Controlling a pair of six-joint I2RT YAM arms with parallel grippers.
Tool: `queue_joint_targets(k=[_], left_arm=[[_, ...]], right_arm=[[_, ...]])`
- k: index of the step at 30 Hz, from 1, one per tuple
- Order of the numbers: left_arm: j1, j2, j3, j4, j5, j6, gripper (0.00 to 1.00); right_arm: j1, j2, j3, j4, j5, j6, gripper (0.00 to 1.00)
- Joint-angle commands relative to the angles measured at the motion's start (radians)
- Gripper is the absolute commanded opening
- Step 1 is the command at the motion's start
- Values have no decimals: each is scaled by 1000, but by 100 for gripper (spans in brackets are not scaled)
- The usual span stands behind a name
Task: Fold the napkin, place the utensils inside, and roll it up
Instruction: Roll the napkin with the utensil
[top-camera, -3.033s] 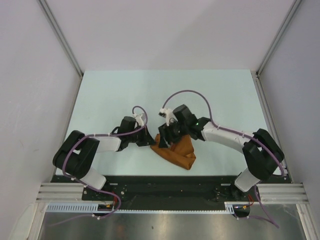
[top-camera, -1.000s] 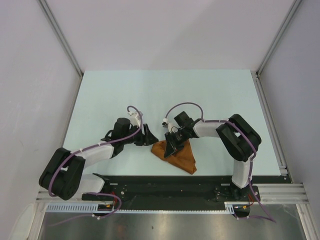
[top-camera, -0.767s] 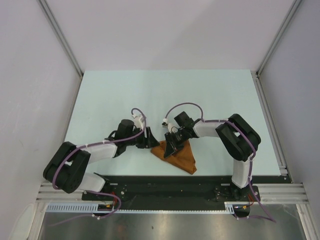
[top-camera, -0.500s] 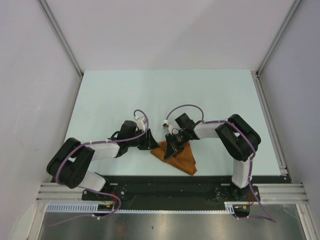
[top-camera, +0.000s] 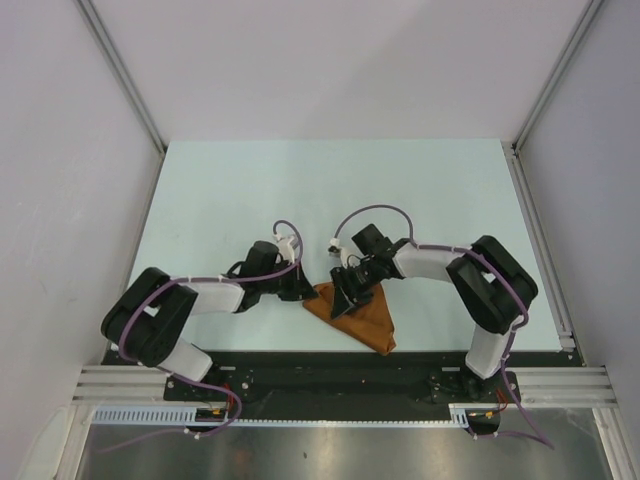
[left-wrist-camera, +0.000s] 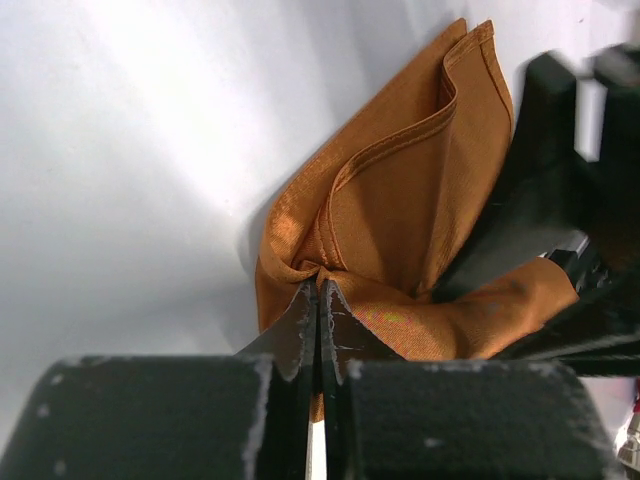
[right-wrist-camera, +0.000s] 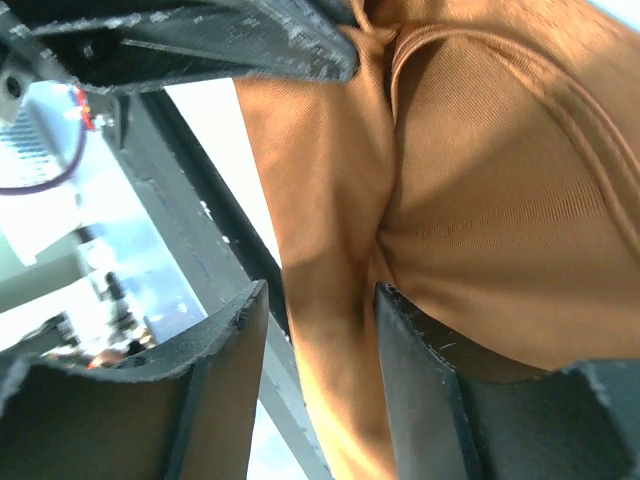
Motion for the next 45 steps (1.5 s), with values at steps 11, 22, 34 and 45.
queue_joint_targets(k=[11, 22, 34, 45], left_arm=[[-24, 69, 83, -85, 21, 63, 0], [-24, 80, 110, -107, 26, 61, 0], [-23, 56, 143, -112, 38, 52, 9], [6, -82, 180, -191, -66, 60, 64]], right_arm=[[278, -384, -51, -70, 755, -35, 59], [425, -284, -70, -17, 910, -61, 54], [436, -188, -93, -18, 956, -72, 56], [414, -145, -136, -23, 829, -6, 25]])
